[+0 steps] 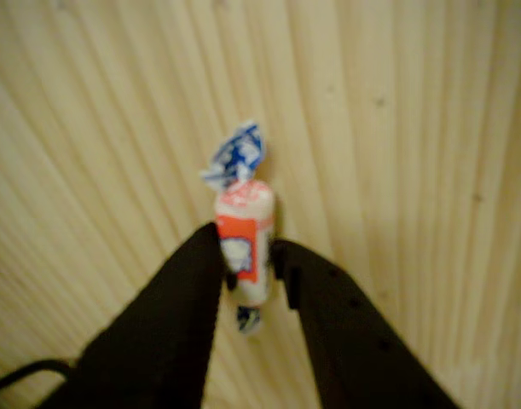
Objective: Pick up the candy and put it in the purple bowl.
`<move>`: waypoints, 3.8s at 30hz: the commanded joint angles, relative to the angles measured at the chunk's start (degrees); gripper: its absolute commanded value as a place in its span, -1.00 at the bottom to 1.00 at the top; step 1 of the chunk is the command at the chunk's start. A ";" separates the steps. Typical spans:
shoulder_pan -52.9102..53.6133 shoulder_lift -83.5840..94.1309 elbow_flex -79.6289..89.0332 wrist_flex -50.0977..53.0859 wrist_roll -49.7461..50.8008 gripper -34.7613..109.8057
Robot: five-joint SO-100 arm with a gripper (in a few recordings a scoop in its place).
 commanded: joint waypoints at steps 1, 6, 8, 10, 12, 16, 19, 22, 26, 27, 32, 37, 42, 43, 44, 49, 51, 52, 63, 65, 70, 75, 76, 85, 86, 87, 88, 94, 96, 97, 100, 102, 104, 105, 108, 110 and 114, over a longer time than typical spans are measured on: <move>-1.23 2.11 0.09 -0.53 0.62 -0.51; -0.97 5.54 -2.90 3.78 4.31 -0.51; -1.23 8.00 -5.19 7.82 6.42 -0.51; -2.11 10.99 -6.86 11.78 8.17 -0.51; -3.08 13.54 -8.61 14.68 11.07 -0.51; -5.36 17.49 -12.66 18.11 16.35 -0.51; -6.59 19.69 -16.17 20.39 21.62 -0.51; -7.21 22.50 -19.42 22.32 29.88 -0.51; -8.09 25.49 -24.35 26.10 39.37 -0.51; -8.70 26.10 -25.40 26.98 41.04 -0.51; -9.67 30.32 -29.36 27.69 50.10 -0.51; -11.43 36.04 -30.15 29.36 58.10 -0.52; -17.93 43.95 -28.83 31.64 60.29 -0.52; -19.60 45.18 -28.56 32.17 61.00 -0.52; -21.36 46.32 -28.21 32.52 61.61 -0.52; -33.31 51.50 -26.72 32.78 64.69 -0.52; -39.11 52.47 -26.72 32.43 65.30 -0.52; -42.10 52.56 -26.72 31.90 65.83 -0.52; -64.25 47.64 -28.56 22.85 70.14 -0.52; -66.97 46.49 -27.51 20.13 70.14 -0.52; -74.36 42.10 -26.19 14.33 70.14 -0.52; -81.21 35.51 -26.54 9.05 69.87 -0.52; -82.09 33.75 -26.98 8.00 69.26 -0.52; -84.73 14.77 -36.83 2.64 64.25 -0.52; -84.37 12.74 -38.06 2.90 64.07 -0.52; -83.94 10.81 -38.94 2.99 64.07 -0.52; -83.50 9.05 -39.73 2.99 64.07 -0.52; -81.83 -0.62 -44.30 2.72 63.98 -0.52; -81.83 -2.64 -44.65 2.64 63.98 -0.52; -81.83 -3.34 -44.56 2.29 64.16 -0.52; -81.83 -5.19 -44.03 1.14 64.95 -0.52; -82.00 -6.59 -44.47 1.14 65.21 -0.52; -82.09 -8.00 -45.18 0.97 65.83 -0.52; -82.09 -8.88 -45.53 0.62 66.18 -0.52; -81.91 -10.11 -45.00 -1.49 67.15 -0.52; -81.91 -10.81 -44.56 -2.11 67.24 -0.52; -81.91 -11.51 -43.42 -2.81 67.50 -0.52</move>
